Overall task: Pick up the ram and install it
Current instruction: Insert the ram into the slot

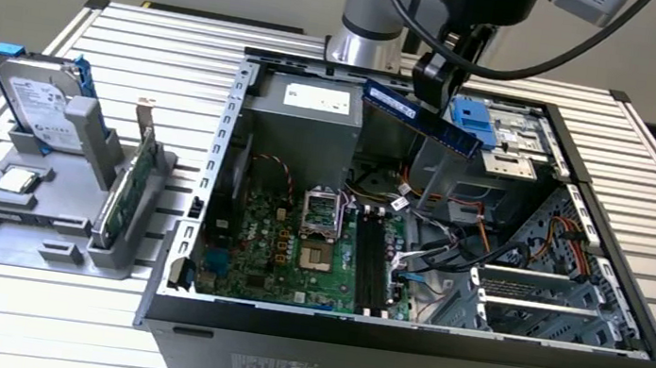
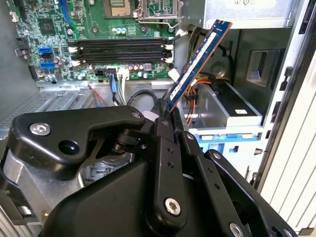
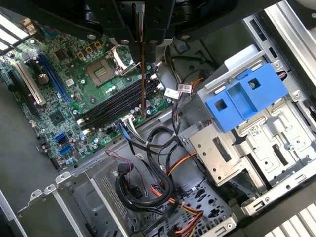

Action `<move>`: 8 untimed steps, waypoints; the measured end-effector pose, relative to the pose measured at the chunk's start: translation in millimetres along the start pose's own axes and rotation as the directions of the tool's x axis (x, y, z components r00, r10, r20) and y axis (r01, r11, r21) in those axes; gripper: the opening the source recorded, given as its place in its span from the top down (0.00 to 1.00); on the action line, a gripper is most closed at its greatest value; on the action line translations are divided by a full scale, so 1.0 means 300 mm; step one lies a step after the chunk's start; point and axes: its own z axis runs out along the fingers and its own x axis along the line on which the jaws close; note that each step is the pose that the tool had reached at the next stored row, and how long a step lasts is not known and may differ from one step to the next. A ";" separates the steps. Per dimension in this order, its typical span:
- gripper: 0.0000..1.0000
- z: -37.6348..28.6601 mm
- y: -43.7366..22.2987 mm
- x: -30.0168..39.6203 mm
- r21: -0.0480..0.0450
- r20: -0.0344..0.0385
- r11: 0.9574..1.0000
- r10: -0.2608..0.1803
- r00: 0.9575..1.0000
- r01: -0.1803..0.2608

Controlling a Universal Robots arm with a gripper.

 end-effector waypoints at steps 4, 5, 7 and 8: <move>1.00 0.000 0.000 0.000 0.000 0.000 1.000 0.005 1.000 -0.005; 1.00 0.000 0.000 0.000 0.000 0.000 1.000 0.006 1.000 -0.006; 1.00 0.000 0.000 0.000 0.000 0.000 1.000 0.009 1.000 -0.009; 1.00 0.000 0.000 0.000 0.000 0.000 1.000 0.010 1.000 -0.010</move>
